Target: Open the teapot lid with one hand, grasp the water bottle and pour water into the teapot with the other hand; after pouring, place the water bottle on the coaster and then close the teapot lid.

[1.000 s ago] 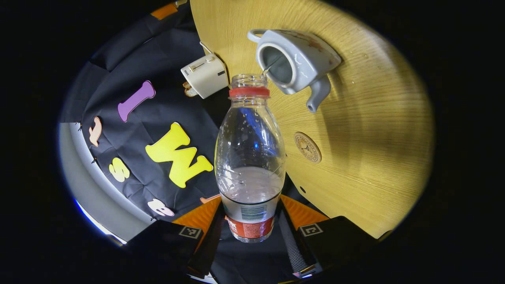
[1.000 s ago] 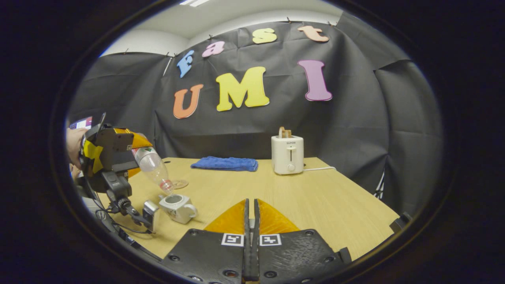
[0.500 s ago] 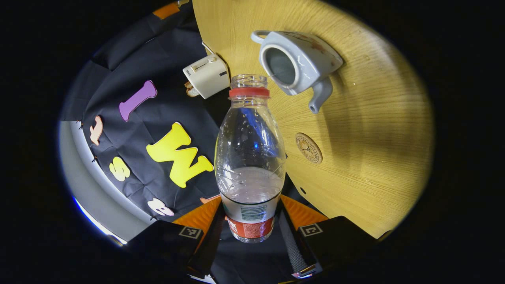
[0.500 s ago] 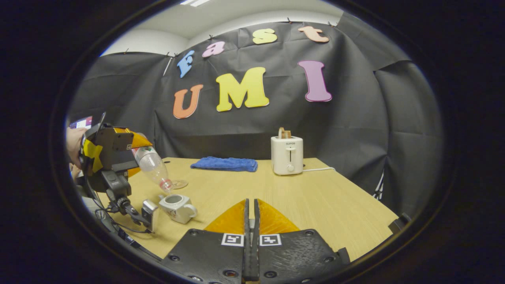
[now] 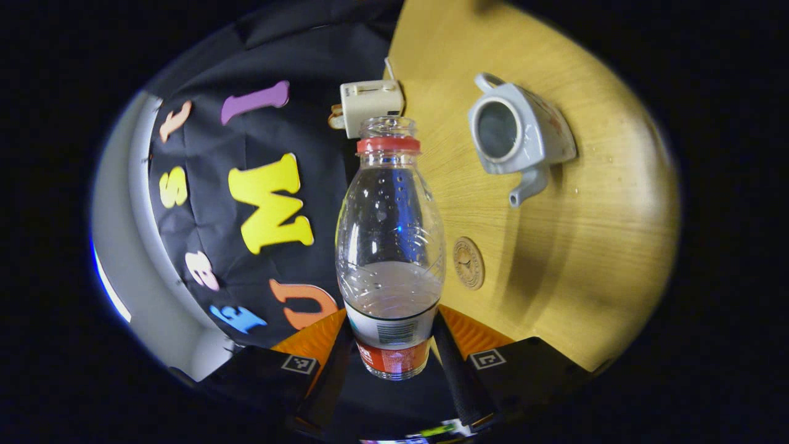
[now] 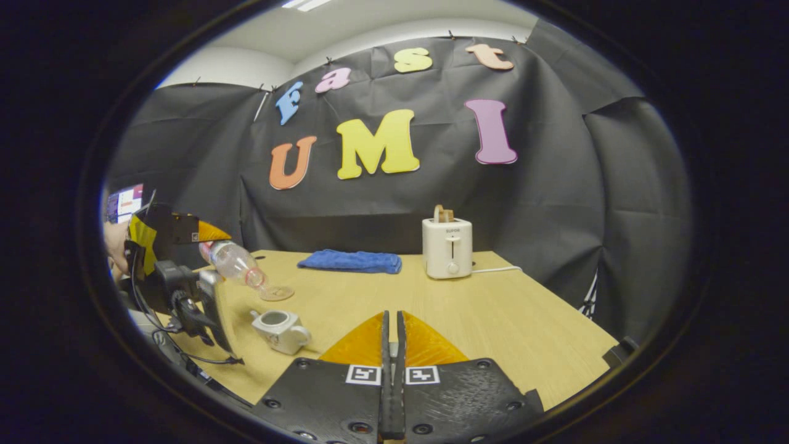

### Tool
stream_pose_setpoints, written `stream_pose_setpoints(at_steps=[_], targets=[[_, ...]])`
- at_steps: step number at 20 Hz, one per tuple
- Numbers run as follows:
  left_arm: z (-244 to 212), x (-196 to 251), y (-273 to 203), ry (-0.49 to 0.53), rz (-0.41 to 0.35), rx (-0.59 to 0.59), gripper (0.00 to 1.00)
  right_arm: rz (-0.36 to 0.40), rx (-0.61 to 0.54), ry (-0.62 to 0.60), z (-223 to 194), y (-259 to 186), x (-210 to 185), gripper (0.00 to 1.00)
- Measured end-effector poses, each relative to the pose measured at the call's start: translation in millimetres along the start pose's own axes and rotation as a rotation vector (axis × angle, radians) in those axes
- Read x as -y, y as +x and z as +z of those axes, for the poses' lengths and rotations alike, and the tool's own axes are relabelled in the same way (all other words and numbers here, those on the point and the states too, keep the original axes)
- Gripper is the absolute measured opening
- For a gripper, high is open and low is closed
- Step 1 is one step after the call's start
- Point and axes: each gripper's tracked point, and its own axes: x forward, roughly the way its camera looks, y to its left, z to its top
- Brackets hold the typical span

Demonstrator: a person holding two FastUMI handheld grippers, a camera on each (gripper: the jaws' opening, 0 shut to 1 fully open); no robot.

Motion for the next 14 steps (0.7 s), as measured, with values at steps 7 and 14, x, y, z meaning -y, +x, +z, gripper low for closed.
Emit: stream_pose_setpoints(at_steps=[7,14], targets=[[-32.0,5.1,-10.3,-0.707,-0.045,0.015,0.75,0.028,-0.007,0.003,9.0,1.8,-25.6,0.00],[-30.7,-20.2,13.1,-1.331,-0.051,0.087,0.75,0.041,-0.002,-0.010,18.8,5.2,-47.0,0.00]])
